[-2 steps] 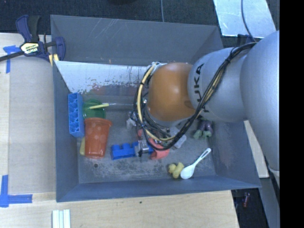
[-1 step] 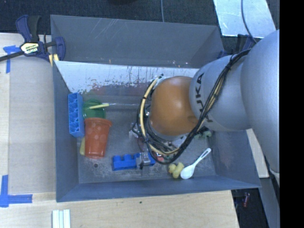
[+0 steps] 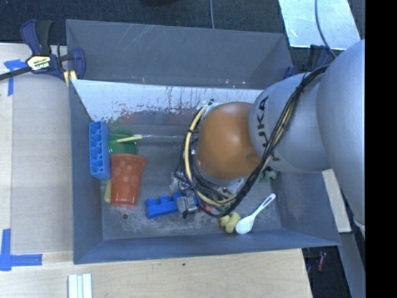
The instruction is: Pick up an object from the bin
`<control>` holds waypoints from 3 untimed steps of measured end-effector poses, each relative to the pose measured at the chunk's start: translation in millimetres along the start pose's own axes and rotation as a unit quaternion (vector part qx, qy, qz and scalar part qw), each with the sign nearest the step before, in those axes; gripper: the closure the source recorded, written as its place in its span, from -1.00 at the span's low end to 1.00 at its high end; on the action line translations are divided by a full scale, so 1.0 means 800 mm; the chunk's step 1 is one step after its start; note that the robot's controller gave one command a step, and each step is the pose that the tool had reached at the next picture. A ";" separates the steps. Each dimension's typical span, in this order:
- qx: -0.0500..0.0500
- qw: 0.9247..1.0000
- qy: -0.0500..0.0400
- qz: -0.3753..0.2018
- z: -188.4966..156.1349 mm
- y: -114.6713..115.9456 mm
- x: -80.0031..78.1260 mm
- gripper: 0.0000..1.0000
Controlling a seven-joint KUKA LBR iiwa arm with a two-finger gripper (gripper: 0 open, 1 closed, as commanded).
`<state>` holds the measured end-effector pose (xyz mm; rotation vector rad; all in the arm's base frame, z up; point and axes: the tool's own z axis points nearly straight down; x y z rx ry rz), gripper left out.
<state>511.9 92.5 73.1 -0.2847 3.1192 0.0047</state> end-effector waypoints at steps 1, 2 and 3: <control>0.000 1.000 0.000 0.000 0.000 0.000 0.000 1.00; 0.000 0.999 0.002 -0.046 -0.084 0.009 0.003 1.00; 0.000 0.999 0.001 -0.034 -0.153 -0.007 -0.003 -1.00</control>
Offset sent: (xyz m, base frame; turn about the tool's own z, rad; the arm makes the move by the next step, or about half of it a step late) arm -0.0087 0.0202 0.2040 -0.2600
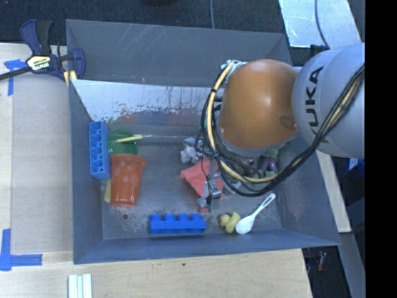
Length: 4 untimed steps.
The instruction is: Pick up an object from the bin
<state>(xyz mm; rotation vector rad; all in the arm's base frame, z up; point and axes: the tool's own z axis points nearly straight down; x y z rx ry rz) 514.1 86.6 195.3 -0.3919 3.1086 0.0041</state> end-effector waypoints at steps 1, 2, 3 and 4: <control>0.000 1.000 0.000 0.000 0.000 0.000 0.000 -1.00; 0.000 0.999 -0.005 0.044 0.061 -0.080 -0.050 -1.00; -0.001 0.994 -0.007 0.113 0.004 -0.087 -0.041 1.00; -0.001 0.994 -0.007 0.113 0.004 -0.087 -0.040 1.00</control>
Offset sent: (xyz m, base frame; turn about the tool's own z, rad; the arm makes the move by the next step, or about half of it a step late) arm 0.0584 -0.0581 -0.0574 0.0974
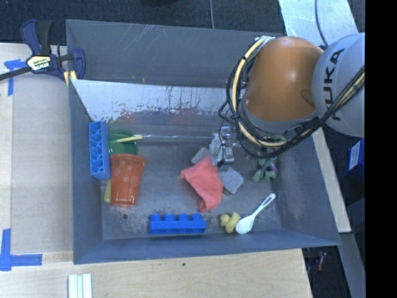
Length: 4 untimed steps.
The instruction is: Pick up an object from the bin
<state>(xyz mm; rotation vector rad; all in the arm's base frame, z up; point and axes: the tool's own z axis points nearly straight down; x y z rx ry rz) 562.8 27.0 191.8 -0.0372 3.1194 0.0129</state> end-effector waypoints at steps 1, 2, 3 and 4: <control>0.000 1.000 -0.002 0.021 0.041 0.051 0.074 1.00; 0.000 1.000 -0.003 0.013 0.059 0.052 0.078 1.00; 0.000 0.996 -0.001 0.088 0.036 0.011 0.018 -1.00; 0.000 0.996 -0.001 0.088 0.036 0.011 0.018 -1.00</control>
Offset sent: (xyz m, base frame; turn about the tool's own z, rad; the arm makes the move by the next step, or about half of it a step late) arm -0.0397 0.0274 -0.0580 0.0113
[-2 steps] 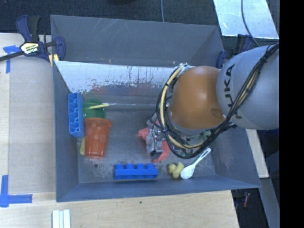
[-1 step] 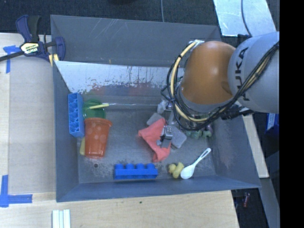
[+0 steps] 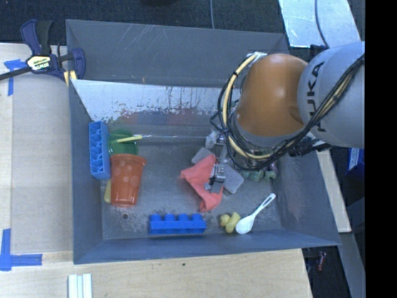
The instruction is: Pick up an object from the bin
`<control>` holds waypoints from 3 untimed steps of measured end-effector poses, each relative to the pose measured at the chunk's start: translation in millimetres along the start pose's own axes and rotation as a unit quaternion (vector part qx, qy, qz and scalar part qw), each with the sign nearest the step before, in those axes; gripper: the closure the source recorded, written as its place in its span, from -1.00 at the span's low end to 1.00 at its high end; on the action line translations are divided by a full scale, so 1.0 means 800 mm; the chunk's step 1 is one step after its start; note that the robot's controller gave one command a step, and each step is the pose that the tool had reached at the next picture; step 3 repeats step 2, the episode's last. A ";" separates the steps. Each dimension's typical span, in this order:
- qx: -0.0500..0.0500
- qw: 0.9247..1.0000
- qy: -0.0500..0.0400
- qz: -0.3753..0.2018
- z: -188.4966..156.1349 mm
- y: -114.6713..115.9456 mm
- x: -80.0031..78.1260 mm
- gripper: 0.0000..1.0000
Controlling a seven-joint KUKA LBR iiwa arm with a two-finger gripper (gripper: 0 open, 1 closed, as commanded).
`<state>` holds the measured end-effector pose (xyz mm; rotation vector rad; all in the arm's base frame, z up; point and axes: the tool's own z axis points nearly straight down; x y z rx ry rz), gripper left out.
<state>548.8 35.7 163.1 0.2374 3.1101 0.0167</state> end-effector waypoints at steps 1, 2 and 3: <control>0.000 0.999 -0.001 0.033 0.021 -0.028 -0.013 -1.00; -0.001 0.997 -0.001 0.074 0.065 -0.036 0.002 -1.00; -0.001 0.997 -0.001 0.074 0.065 -0.036 0.002 -1.00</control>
Offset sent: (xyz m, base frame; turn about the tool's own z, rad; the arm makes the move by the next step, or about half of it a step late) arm -0.0050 -0.0271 -0.0513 0.1476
